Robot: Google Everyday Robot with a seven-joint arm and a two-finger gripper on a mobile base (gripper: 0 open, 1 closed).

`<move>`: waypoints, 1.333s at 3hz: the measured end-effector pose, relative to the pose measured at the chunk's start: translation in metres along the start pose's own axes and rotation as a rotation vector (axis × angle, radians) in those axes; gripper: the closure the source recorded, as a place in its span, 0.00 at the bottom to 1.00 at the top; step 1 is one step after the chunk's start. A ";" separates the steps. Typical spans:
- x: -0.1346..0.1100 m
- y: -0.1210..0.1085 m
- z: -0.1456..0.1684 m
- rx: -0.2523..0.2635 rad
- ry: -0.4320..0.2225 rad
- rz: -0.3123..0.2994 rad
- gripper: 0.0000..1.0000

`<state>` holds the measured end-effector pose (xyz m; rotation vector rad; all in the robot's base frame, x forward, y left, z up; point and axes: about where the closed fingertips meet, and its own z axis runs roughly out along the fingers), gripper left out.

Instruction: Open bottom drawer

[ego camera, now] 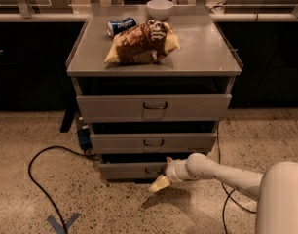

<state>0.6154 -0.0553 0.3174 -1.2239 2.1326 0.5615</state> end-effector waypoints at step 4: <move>-0.003 -0.058 0.062 0.041 -0.044 0.014 0.00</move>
Offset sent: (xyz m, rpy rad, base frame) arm 0.0929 0.0085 -0.0486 0.0434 -0.0750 -0.0850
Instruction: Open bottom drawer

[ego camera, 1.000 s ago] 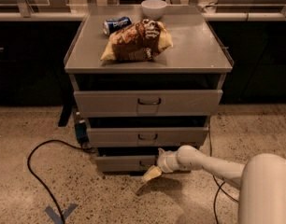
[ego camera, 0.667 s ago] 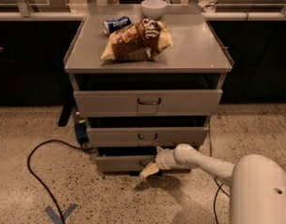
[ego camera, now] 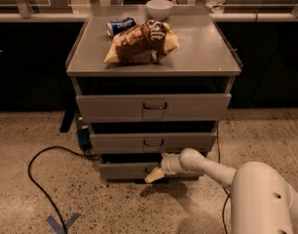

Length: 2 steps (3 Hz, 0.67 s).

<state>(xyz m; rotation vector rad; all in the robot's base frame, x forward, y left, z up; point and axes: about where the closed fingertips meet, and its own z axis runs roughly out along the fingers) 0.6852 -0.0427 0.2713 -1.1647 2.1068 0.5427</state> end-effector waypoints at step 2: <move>0.020 -0.007 0.019 -0.036 0.031 0.024 0.00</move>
Offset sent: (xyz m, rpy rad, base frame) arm 0.0082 -0.0163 -0.0788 -0.0163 0.1524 0.0359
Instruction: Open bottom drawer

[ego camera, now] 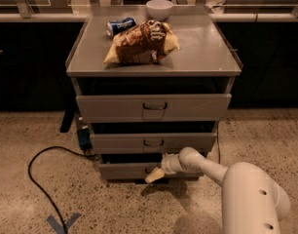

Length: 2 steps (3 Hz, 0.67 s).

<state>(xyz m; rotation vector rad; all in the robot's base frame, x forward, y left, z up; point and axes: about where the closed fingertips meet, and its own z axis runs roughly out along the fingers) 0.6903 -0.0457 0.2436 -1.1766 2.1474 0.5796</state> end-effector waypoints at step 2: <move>0.036 0.021 0.029 -0.093 0.042 0.052 0.00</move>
Offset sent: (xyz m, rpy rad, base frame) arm -0.0437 0.0157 -0.0831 0.0276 0.1825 0.0407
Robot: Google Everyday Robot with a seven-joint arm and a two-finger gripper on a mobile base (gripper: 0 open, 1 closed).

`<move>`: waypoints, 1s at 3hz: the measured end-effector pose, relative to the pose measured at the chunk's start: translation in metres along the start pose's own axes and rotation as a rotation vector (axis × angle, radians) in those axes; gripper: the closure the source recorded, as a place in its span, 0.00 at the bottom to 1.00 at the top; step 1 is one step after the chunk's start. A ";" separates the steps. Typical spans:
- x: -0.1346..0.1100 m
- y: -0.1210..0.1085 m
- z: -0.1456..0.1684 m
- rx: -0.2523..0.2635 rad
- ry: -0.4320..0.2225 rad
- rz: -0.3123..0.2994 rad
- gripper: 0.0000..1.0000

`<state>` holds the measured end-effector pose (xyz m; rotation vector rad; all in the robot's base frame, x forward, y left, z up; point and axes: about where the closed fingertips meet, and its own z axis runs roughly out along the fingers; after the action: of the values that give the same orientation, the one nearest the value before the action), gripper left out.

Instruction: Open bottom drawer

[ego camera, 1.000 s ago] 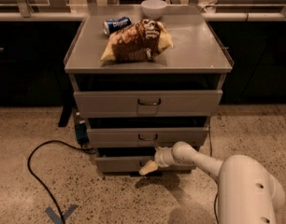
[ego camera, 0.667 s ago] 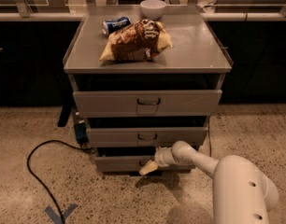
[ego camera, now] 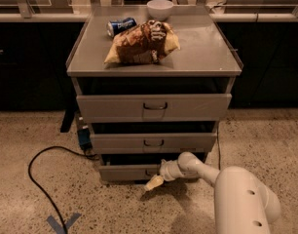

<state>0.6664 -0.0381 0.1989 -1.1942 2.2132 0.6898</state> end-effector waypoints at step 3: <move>0.034 0.081 -0.030 -0.107 0.010 0.116 0.00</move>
Offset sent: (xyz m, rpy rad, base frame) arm -0.0827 0.0012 0.0127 0.0194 0.1228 0.0412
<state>0.5745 -0.0387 0.2132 -1.1294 2.2934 0.8598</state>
